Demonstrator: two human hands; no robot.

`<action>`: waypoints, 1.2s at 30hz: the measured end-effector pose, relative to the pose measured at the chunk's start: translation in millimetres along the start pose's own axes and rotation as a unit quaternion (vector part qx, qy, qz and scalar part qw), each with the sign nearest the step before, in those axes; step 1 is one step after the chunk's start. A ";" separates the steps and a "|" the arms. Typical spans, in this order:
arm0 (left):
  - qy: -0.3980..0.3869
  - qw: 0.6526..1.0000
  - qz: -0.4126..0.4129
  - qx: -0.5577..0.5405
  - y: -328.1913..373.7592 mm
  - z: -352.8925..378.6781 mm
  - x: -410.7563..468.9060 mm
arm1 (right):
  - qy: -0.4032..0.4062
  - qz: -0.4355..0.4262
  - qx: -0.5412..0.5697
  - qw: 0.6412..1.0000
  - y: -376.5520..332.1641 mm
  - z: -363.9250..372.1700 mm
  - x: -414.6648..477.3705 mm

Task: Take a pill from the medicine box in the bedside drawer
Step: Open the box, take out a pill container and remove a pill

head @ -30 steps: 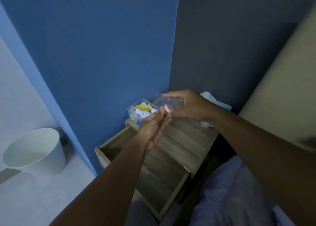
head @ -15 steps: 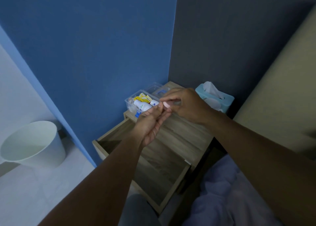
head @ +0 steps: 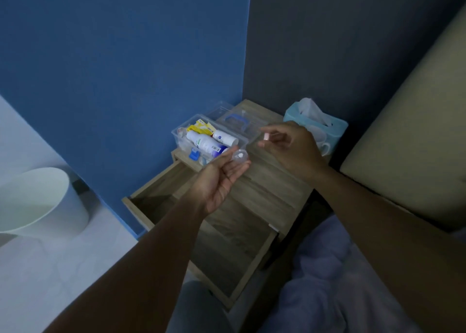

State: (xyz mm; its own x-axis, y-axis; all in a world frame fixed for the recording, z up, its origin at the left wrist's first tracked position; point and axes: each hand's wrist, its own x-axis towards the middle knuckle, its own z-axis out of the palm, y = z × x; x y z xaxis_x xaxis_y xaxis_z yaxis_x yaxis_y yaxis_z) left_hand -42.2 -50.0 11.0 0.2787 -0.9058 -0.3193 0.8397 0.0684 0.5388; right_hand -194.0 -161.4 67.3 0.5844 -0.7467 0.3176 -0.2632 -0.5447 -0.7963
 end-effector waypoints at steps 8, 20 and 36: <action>0.019 0.965 0.085 0.247 -32.5 -14.2 36.4 | 0.107 0.199 0.044 0.973 98.3 22.9 -35.1; -0.011 0.751 0.174 0.637 -77.3 -41.0 116.6 | 0.173 0.245 -0.060 0.952 186.8 58.1 -61.1; 0.009 0.631 0.245 0.736 -119.6 -45.6 146.0 | 0.153 0.148 -0.245 0.946 195.4 72.0 -63.6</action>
State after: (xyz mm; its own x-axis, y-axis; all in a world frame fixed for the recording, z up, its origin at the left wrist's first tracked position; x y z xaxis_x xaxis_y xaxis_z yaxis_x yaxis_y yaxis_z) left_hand -80.6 -171.4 -135.6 0.3528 -0.9208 0.1661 -0.6878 -0.1349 0.7132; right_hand -227.3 -192.8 -145.5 0.2003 -0.9288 0.3117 -0.7481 -0.3504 -0.5636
